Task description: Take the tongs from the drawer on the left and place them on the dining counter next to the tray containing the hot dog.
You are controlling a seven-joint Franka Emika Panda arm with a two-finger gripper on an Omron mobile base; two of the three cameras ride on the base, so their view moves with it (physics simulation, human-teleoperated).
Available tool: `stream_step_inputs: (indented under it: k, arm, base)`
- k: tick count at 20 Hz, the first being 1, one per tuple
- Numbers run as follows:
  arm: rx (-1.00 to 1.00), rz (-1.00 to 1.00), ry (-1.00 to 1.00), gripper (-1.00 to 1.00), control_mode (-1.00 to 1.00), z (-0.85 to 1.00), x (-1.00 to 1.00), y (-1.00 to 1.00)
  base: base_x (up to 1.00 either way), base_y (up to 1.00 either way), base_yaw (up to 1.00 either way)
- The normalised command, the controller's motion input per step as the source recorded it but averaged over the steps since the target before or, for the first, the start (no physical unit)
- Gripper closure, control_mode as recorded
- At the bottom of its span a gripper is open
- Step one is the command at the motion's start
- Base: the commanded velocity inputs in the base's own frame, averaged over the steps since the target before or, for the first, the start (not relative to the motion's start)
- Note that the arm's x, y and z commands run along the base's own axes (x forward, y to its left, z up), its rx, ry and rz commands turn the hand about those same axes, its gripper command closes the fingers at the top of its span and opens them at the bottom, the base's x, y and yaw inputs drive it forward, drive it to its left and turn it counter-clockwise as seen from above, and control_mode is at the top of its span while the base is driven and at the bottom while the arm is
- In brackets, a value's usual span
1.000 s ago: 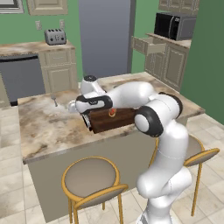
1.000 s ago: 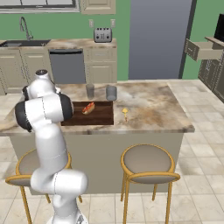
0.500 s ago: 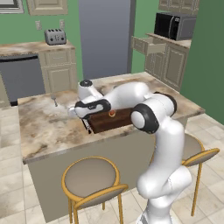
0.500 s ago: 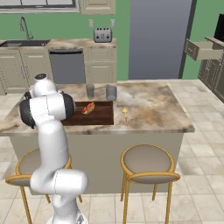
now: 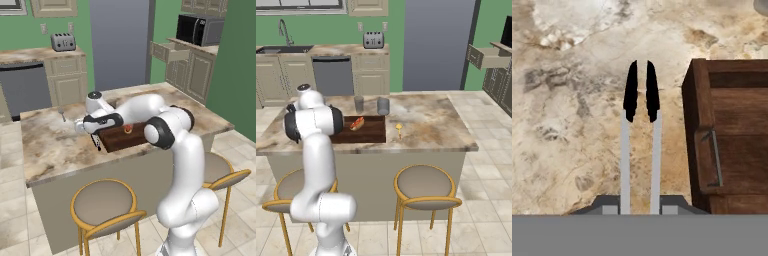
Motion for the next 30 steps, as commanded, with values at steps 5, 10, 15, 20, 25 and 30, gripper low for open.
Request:
stream_step_inputs:
  k: [5, 10, 15, 20, 25, 30]
  arm:
    - [-0.01, 0.00, 0.00, 1.00, -1.00, -0.24, 0.35, 0.00]
    - [-0.06, 0.00, 0.00, 1.00, -1.00, -0.32, 0.07, 0.00]
    - [0.00, 0.00, 0.00, -1.00, -1.00, -0.03, 0.02, 0.00]
    - [0.01, 0.00, 0.00, -1.00, -1.00, 0.01, 0.00, 0.00]
    - [0.08, 0.00, -0.07, -1.00, -1.00, 0.26, -0.22, -0.35]
    - [0.14, 0.00, -0.24, -1.00, -1.00, 0.23, -0.99, -1.00]
  base:
    - [0.00, 0.00, 0.00]
    - [0.00, 0.00, 0.00]
    - [0.00, 0.00, 0.00]
    - [0.00, 0.00, 0.00]
    - [0.00, 0.00, 0.00]
    - [0.00, 0.00, 0.00]
